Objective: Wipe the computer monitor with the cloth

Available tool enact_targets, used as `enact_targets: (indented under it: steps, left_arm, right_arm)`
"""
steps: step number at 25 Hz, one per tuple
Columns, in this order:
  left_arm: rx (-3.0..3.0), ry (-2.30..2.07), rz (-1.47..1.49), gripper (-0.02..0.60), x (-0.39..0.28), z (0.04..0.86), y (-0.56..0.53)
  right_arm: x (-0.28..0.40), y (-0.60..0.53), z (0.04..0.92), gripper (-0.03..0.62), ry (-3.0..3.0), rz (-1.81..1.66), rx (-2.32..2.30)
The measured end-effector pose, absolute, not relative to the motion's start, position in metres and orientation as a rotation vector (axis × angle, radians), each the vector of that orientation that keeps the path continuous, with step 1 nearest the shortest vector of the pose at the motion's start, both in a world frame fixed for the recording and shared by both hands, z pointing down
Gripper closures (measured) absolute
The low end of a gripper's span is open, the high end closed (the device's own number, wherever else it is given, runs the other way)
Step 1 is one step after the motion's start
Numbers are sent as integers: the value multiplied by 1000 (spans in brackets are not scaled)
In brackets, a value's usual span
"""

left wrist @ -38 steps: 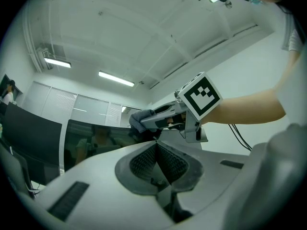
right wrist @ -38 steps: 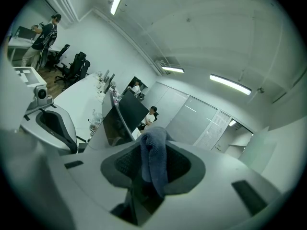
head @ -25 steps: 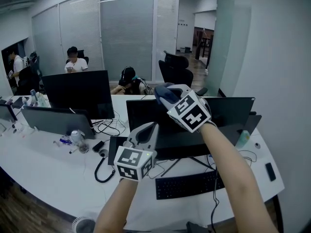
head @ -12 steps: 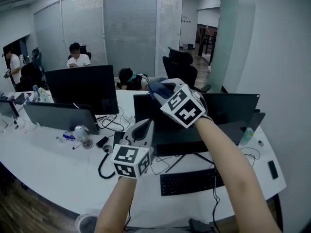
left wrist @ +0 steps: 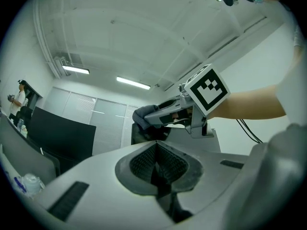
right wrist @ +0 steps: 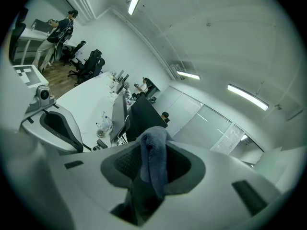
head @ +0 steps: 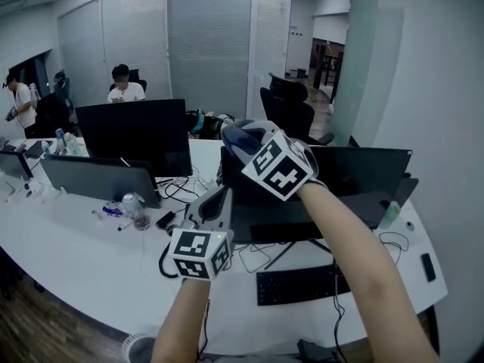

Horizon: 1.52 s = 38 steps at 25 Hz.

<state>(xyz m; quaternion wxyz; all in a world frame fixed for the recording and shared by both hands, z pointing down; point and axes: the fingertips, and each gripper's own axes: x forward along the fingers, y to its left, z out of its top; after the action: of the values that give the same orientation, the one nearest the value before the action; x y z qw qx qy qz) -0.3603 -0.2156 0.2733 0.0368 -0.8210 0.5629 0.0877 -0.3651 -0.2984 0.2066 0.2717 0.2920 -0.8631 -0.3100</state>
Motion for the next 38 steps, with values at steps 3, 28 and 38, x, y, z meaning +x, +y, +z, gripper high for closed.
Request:
enact_targets:
  steps: [3,28,38]
  left_arm:
    - [-2495,1750,273,574,-371,273,-212]
    - [-2368,1988,418,574,-451,284,-204]
    - [-2366,1914,359,574,-451,289,-201]
  right_arm:
    - [-376,-297,206,468,-2326,-839,763]
    - [-428,-275,253,470,-1593,-1413,469]
    - [-426,-273,267,471,-1506,-1519,527]
